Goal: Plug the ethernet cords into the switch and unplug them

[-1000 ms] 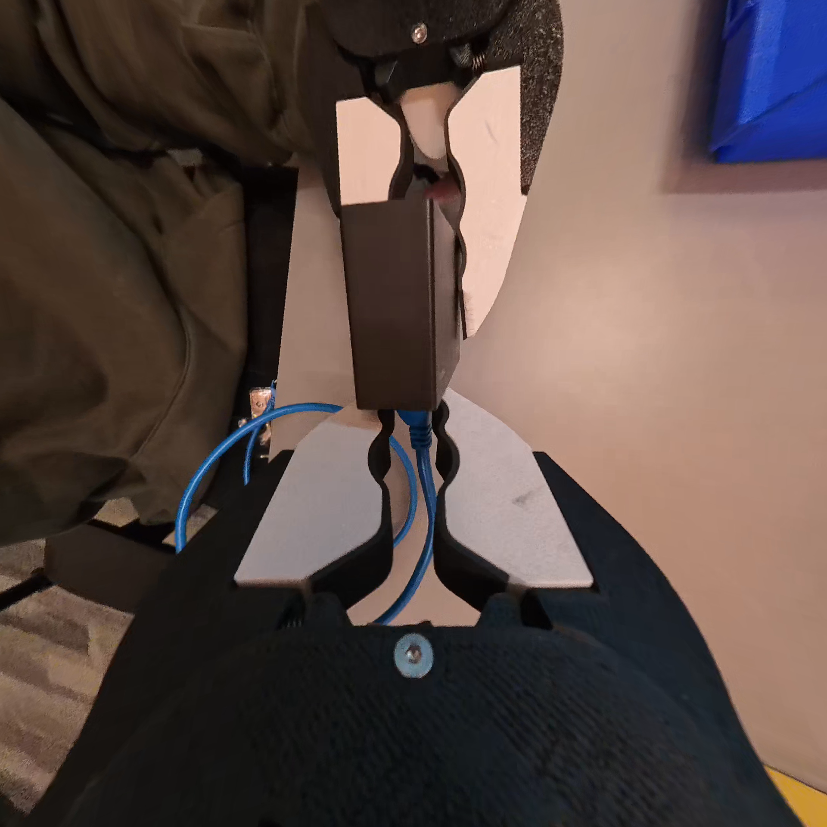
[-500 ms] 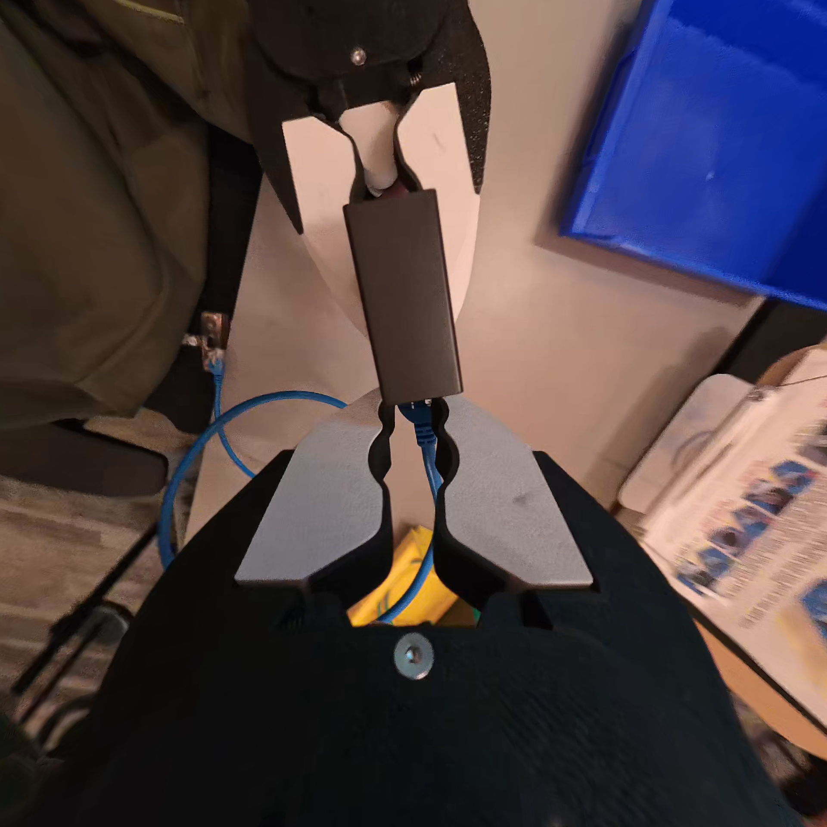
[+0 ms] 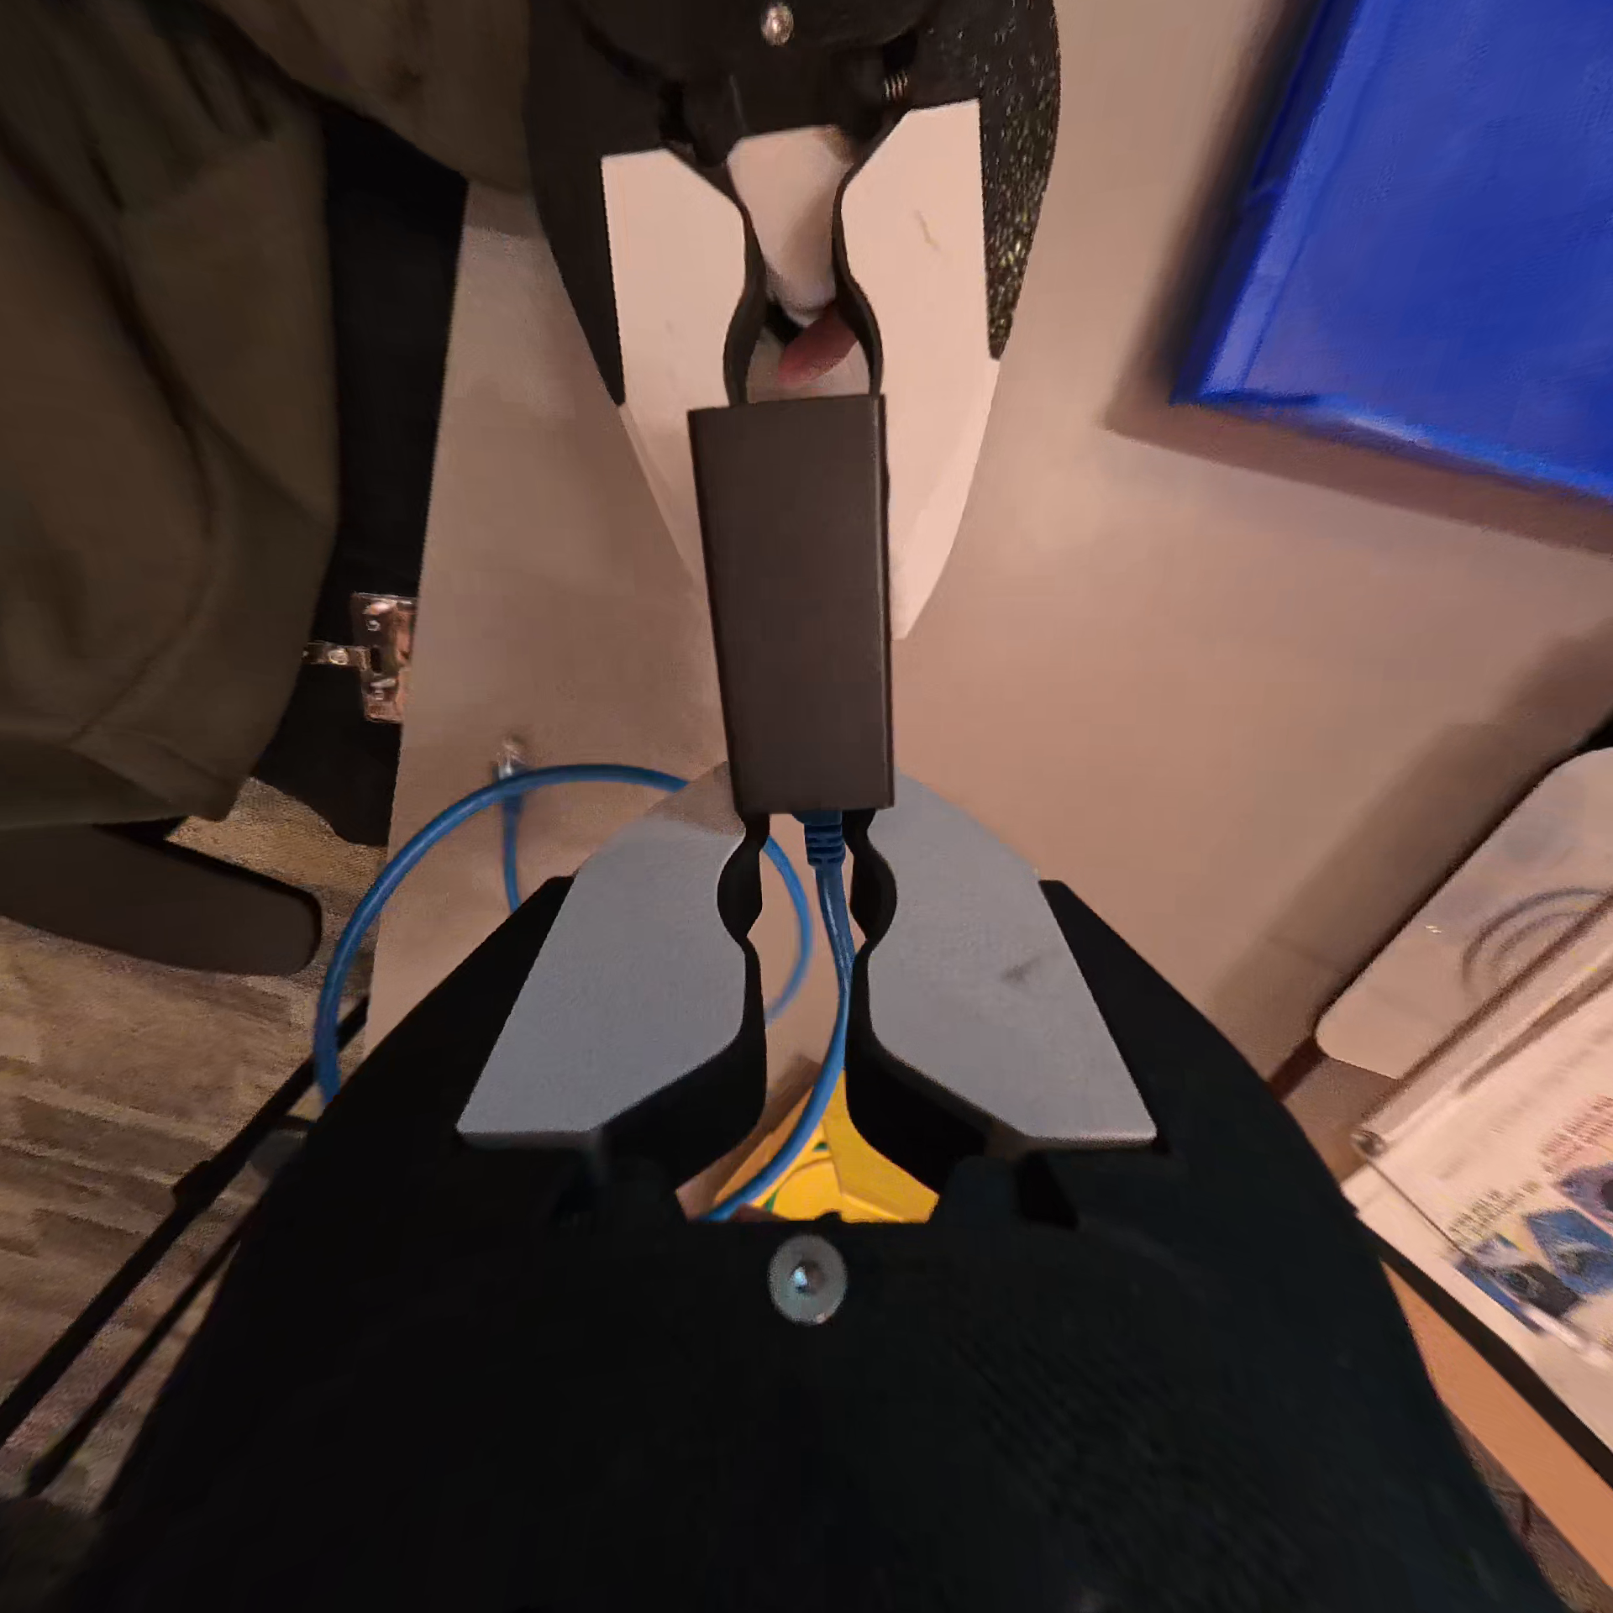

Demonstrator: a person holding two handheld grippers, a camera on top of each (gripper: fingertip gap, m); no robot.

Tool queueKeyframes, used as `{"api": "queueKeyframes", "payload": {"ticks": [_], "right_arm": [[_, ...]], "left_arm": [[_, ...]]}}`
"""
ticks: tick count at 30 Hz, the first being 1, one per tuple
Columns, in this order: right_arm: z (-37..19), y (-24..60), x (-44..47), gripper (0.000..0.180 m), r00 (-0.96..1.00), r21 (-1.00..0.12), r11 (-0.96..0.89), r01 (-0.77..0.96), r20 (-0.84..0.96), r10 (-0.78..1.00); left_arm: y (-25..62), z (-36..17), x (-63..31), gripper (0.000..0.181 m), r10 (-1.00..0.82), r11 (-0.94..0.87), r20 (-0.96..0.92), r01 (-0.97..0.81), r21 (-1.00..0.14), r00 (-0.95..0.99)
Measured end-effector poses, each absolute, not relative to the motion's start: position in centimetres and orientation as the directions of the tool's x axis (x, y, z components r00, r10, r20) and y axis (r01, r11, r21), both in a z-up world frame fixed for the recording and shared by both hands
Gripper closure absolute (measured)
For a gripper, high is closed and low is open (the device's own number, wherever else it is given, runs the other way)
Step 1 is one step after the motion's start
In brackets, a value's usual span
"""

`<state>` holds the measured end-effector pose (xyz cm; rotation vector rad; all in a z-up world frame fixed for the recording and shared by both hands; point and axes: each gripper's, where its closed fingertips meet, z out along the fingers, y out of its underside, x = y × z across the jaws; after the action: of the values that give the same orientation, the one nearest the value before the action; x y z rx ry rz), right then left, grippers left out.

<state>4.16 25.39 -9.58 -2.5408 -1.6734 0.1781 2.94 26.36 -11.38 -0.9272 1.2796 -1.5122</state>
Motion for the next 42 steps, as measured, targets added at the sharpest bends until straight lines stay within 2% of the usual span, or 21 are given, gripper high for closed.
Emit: {"api": "queueKeyframes", "payload": {"ticks": [3,7,15,18,22,25,27,30,42], "right_arm": [[-12.9,25.5,5.4,0.165,0.402,-0.138,-0.411,0.901,-0.091,0.911],[-15.9,26.5,6.4,0.165,0.387,-0.194,-0.399,0.896,-0.099,0.917],[-17.6,27.5,7.4,0.166,0.36,-0.284,-0.379,0.881,-0.118,0.925],[-17.4,27.3,7.8,0.166,0.325,-0.246,-0.345,0.906,-0.116,0.938],[-17.5,27.0,8.0,0.166,0.271,-0.167,-0.283,0.944,-0.093,0.958],[-17.5,26.9,6.3,0.166,0.232,-0.216,-0.25,0.944,-0.106,0.967],[-17.9,26.6,6.7,0.166,0.2,-0.119,-0.21,0.97,-0.093,0.975],[-18.2,26.5,6.8,0.166,0.224,-0.087,-0.235,0.968,-0.116,0.968],[-17.8,27.2,6.1,0.16,0.308,-0.242,-0.326,0.914,-0.11,0.945]], "left_arm": [[26.7,-14.2,3.8,0.154,-0.942,-0.036,-0.015,0.145,-0.989,-0.336],[27.6,-16.8,4.6,0.154,-0.939,-0.073,0.027,0.125,-0.989,-0.342],[28.3,-19.3,5.7,0.154,-0.936,-0.14,0.147,-0.046,-0.989,-0.318],[27.9,-20.2,6.2,0.154,-0.944,-0.095,0.125,-0.111,-0.989,-0.306],[27.6,-20.3,6.4,0.154,-0.952,-0.052,0.082,-0.11,-0.993,-0.294],[26.7,-19.9,6.7,0.151,-0.945,-0.034,0.058,-0.08,-0.996,-0.322],[26.5,-20.4,6.9,0.151,-0.951,0.001,0.036,-0.121,-0.993,-0.308],[26.5,-20.9,6.9,0.151,-0.948,-0.008,0.053,-0.146,-0.989,-0.313],[27.2,-20.0,6.2,0.151,-0.933,-0.119,0.147,-0.105,-0.987,-0.328]]}}
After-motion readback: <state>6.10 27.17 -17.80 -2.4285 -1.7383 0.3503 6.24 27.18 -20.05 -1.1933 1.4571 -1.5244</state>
